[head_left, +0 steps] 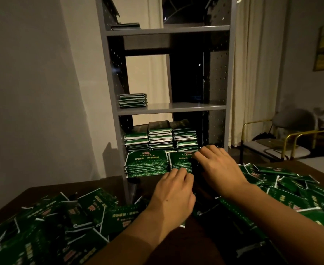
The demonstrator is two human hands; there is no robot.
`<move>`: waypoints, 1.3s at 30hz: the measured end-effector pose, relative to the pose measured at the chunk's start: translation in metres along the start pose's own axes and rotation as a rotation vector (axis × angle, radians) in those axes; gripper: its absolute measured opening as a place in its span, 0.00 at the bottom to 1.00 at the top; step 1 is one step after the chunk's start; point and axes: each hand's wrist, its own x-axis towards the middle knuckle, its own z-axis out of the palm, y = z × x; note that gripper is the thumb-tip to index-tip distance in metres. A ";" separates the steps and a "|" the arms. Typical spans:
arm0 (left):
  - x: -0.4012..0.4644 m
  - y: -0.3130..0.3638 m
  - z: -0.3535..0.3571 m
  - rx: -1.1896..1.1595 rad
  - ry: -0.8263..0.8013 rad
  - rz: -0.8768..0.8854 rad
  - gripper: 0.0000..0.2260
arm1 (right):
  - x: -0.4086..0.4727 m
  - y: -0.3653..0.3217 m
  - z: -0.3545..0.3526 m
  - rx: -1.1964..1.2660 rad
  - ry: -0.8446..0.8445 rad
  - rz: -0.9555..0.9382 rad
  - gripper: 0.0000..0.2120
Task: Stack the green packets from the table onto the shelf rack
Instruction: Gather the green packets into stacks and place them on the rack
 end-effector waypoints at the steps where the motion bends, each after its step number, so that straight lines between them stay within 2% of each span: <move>1: 0.001 0.000 0.002 0.008 -0.006 -0.002 0.16 | 0.000 0.001 0.000 0.006 -0.010 -0.002 0.31; 3: 0.004 0.000 0.005 0.015 -0.005 -0.006 0.12 | -0.007 0.002 -0.002 0.038 0.000 0.014 0.33; 4: 0.005 0.001 0.006 0.009 0.002 -0.010 0.10 | -0.012 0.002 -0.005 0.059 0.028 0.021 0.30; 6: 0.007 0.004 0.005 -0.007 -0.009 -0.025 0.10 | -0.026 0.001 -0.006 0.097 0.081 -0.018 0.19; 9: 0.012 0.008 0.005 -0.005 -0.009 -0.040 0.13 | -0.034 0.000 -0.002 0.124 -0.038 -0.087 0.09; 15: 0.019 -0.001 0.010 -0.021 -0.087 -0.095 0.13 | -0.012 0.002 0.002 0.205 -0.114 0.035 0.10; 25: 0.018 0.000 0.002 -0.080 -0.132 -0.170 0.14 | -0.013 -0.003 -0.006 0.281 -0.178 0.114 0.08; 32: -0.005 0.010 -0.035 -0.165 -0.121 -0.236 0.11 | -0.037 -0.003 -0.039 0.458 -0.212 0.276 0.01; 39: -0.045 0.034 -0.061 -0.242 -0.109 -0.257 0.07 | -0.081 -0.009 -0.078 0.583 -0.137 0.386 0.08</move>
